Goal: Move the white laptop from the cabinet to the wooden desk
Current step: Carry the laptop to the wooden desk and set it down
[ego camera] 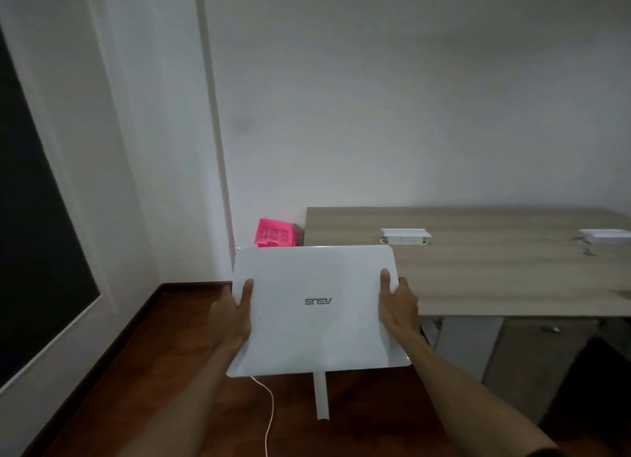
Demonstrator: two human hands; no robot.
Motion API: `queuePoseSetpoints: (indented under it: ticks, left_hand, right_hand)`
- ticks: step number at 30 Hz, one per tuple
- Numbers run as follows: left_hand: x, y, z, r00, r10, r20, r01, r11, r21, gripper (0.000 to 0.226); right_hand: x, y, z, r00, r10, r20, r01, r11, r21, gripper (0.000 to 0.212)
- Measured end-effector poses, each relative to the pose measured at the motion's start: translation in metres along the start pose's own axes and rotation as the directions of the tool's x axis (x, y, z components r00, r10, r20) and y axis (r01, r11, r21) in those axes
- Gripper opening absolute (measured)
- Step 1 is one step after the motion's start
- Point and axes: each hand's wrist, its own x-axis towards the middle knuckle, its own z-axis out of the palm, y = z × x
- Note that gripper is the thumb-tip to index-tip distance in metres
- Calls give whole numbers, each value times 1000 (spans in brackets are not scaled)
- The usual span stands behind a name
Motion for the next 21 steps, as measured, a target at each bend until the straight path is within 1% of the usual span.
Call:
queuePoseSetpoints:
  ticks: [3,8,12,16,19,21]
  left_hand:
    - [38,0,30,1000,11,26,-10,1000,-23,71]
    - [98,3,79,997,-13,81,11,1000,30,71]
    - [144,2,128,994,-18,112,17,1000,16,73]
    - [189,-11,190,984,-75,164,74,997,13,74]
    - [219,-18,243,979,-120,165,121,993,8,71]
    - [236,-20,277,974,-152,165,151,988,20,70]
  right_hand:
    - [37,1,18,999,24,-44,-25,999,-36,76]
    - [98,7,40,997,40,-65,-46,995,-87,67]
    - [154,21,65,995,62,-77,-69,994,-89,68]
    - [220,44,97,997,71,-40,-74,994,-84,70]
    - [278,63,121,996,90,2,-89,992,-86,69]
    - [314,78,133,991,128,37,-124,987,-107,69]
